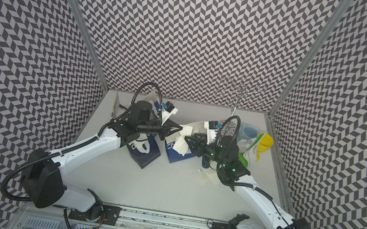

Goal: Staple the receipts to the bags
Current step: Pick up the receipt from the takeout bag.

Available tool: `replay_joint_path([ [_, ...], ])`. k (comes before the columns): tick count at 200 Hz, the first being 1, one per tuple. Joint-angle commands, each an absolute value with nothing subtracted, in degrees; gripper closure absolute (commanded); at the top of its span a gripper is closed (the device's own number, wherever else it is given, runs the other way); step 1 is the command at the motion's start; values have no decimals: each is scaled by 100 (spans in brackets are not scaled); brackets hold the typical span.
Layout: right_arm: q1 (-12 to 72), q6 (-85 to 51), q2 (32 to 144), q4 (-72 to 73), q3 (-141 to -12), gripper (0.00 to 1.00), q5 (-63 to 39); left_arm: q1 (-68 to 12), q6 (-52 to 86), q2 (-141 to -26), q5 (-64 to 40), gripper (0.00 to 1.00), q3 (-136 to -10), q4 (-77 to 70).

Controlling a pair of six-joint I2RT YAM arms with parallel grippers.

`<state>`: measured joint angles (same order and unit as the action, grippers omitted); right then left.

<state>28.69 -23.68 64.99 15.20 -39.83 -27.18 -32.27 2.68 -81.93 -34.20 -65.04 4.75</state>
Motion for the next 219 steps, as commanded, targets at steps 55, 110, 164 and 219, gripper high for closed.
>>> replay_joint_path([
  [55,2856,-3171,6875,2908,-3845,79,-4113,-3269,466,-7972,-3674,100,-6381,-51],
  [110,2859,-2421,6656,1572,-4177,100,-2347,-3269,256,-7823,-3669,65,-6364,164],
  [164,2838,-1987,6970,765,-4860,100,-1851,-3268,149,-7831,-3942,46,-6381,213],
  [219,2751,-2140,6786,1286,-4500,100,-4458,-2997,213,-7728,-4144,43,-6368,135],
])
